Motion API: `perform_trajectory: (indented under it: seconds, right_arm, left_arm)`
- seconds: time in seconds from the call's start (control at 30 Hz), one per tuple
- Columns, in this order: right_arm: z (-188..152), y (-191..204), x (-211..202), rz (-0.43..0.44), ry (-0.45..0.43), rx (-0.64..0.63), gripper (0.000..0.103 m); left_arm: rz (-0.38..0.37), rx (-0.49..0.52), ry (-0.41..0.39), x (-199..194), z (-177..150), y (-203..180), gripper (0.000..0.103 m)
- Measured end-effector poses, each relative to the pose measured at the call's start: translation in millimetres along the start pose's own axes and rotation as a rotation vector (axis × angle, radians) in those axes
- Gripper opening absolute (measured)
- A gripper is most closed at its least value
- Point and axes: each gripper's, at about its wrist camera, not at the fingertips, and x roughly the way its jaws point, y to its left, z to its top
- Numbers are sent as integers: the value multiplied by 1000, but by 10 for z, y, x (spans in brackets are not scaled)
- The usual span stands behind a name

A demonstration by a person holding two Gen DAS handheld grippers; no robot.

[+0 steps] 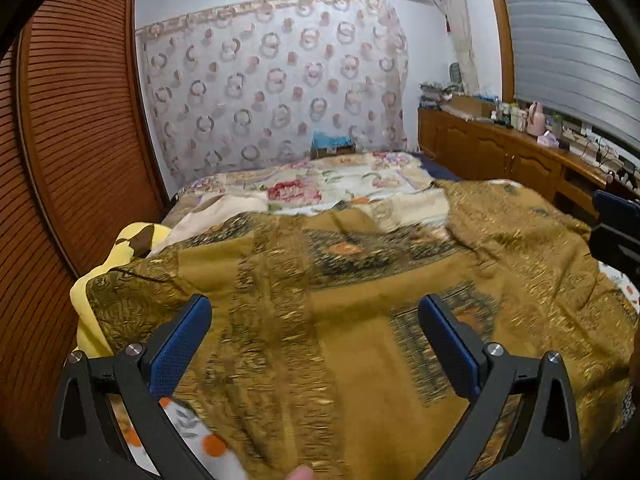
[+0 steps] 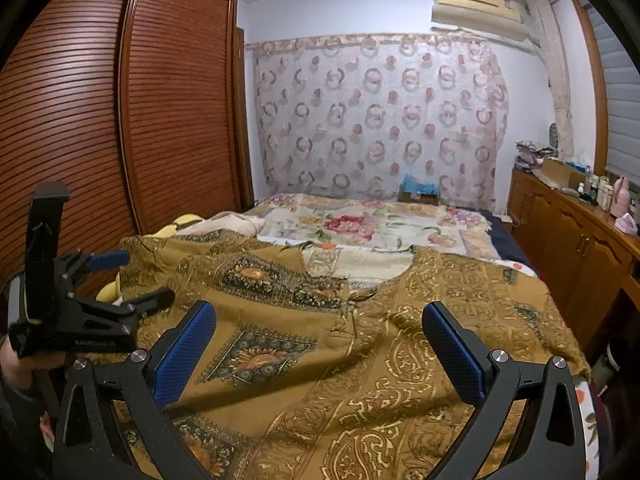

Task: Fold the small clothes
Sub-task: 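Grasp the gold garment's edge with the left gripper and lift it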

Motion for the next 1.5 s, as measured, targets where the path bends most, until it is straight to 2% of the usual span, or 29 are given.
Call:
perform_trajectory:
  seconds: [0.27, 0.43, 0.67, 0.8, 0.9, 1.1, 1.13, 1.2, 1.37, 1.43, 1.47, 1.5]
  right_arm:
    - [42, 82, 389, 73, 137, -36, 103]
    - [67, 139, 451, 107, 202, -67, 103]
    - [57, 94, 407, 140, 272, -94, 103]
    - [49, 83, 395, 147, 301, -112, 103]
    - [25, 104, 408, 146, 318, -122, 103]
    - [-37, 190, 422, 141, 331, -138, 103]
    - [-35, 207, 431, 144, 335, -137, 103]
    - [-46, 209, 456, 146, 334, -135, 103]
    - [-47, 186, 486, 151, 337, -124, 103]
    - [-34, 177, 576, 150, 337, -121, 103]
    - [-36, 177, 574, 151, 337, -118, 103]
    - [-32, 168, 587, 152, 337, -117, 103]
  left_arm:
    - [5, -26, 106, 143, -43, 649, 103]
    - [-15, -75, 165, 239, -96, 1045, 103]
    - [-31, -181, 262, 452, -229, 1524, 79]
    - [-4, -219, 305, 574, -323, 1694, 75]
    - [-16, -258, 356, 687, -430, 1806, 72]
    - [-76, -289, 400, 803, -529, 1830, 67]
    - [-86, -292, 397, 808, -530, 1837, 65]
    - [-137, -323, 397, 814, -530, 1863, 48]
    - [-174, -317, 396, 786, -507, 1822, 35]
    - [-144, -295, 392, 750, -479, 1801, 23]
    - [-111, -271, 390, 735, -460, 1800, 7]
    - [-97, -258, 385, 681, -422, 1797, 7]
